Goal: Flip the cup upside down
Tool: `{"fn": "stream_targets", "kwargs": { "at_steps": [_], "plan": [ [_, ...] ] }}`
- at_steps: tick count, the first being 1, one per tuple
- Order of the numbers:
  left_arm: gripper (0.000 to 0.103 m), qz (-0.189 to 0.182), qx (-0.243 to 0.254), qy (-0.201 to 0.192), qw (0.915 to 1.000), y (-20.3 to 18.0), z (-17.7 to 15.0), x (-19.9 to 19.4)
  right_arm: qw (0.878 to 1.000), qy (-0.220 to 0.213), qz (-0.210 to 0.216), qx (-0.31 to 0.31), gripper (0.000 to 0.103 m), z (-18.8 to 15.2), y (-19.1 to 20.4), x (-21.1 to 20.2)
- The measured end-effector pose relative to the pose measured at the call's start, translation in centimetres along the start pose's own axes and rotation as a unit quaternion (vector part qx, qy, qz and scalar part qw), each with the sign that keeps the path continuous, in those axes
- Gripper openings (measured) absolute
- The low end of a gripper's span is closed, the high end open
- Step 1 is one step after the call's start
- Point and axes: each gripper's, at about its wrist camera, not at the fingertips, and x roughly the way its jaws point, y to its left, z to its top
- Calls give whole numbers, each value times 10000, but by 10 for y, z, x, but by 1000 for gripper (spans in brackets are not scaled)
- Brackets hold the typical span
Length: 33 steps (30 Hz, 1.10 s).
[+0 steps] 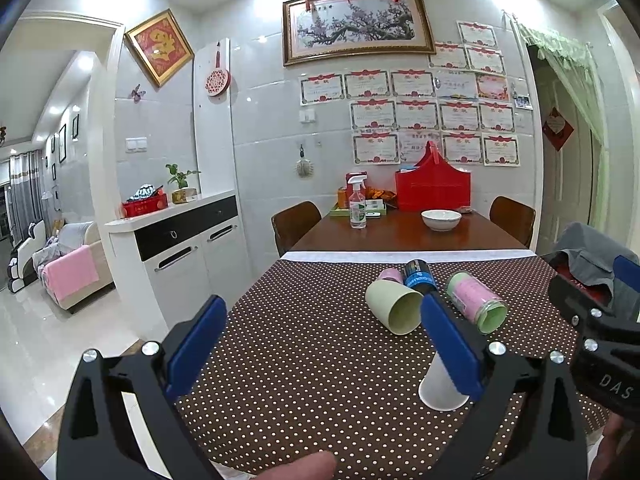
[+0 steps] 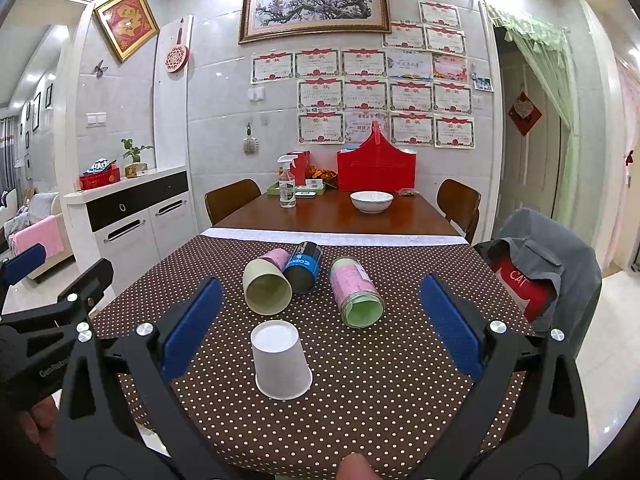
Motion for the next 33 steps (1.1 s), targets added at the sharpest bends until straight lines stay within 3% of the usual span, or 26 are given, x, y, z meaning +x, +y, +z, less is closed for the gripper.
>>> {"fn": "stream_targets", "kwargs": {
  "at_steps": [20, 27, 33],
  "plan": [
    [96, -16, 39, -80, 10000, -3, 5, -6, 10000, 22, -1, 23, 97, -1, -3, 2],
    [96, 54, 58, -271, 9996, -7, 6, -13, 9999, 75, 12, 91, 97, -5, -9, 6],
    [96, 50, -11, -144, 9999, -7, 7, -11, 9999, 77, 18, 113, 97, -5, -10, 6]
  ]
}}
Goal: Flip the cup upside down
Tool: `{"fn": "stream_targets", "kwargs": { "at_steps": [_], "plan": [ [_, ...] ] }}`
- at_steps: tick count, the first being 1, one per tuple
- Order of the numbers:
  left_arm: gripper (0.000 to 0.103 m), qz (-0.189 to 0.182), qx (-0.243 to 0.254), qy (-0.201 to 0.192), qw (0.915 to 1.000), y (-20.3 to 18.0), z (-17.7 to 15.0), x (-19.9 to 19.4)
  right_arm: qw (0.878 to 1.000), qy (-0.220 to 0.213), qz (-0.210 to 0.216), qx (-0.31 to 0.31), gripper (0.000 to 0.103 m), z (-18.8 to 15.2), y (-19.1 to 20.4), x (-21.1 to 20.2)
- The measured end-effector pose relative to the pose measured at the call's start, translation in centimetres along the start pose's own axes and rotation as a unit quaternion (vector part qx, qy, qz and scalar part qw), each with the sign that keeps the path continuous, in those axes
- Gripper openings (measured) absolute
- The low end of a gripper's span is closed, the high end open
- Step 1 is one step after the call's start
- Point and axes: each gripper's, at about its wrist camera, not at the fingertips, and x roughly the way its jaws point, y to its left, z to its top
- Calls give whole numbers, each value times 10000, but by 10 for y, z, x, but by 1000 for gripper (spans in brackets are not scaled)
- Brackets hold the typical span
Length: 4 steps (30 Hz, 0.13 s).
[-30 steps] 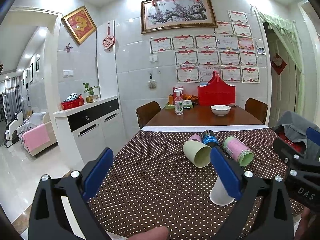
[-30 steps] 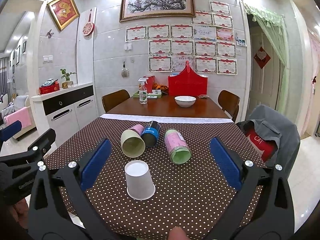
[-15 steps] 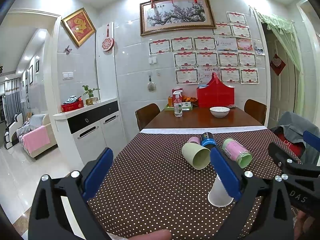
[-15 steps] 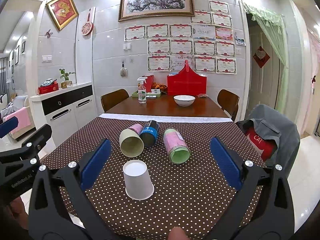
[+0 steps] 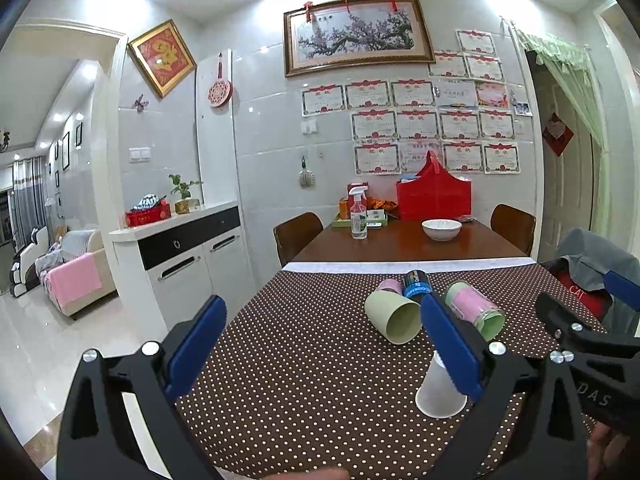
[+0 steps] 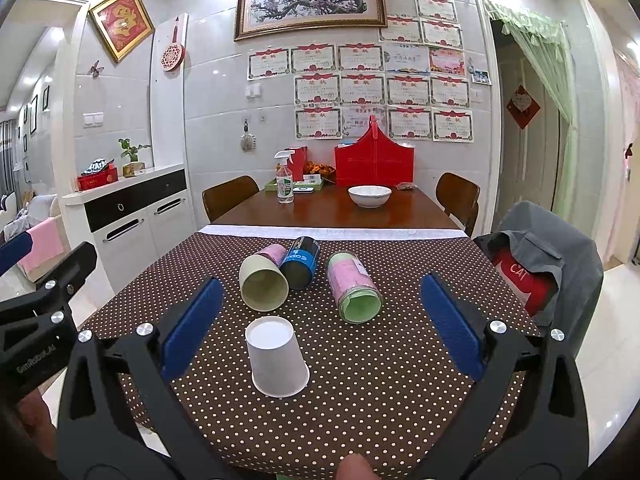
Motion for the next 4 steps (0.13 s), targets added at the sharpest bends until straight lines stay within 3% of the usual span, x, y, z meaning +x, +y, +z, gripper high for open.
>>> {"fn": "stream_targets", "kwargs": {
  "at_steps": [4],
  "plan": [
    [96, 51, 23, 0, 10000, 1, 0, 1, 10000, -2, 7, 15, 97, 0, -1, -1]
  ]
}}
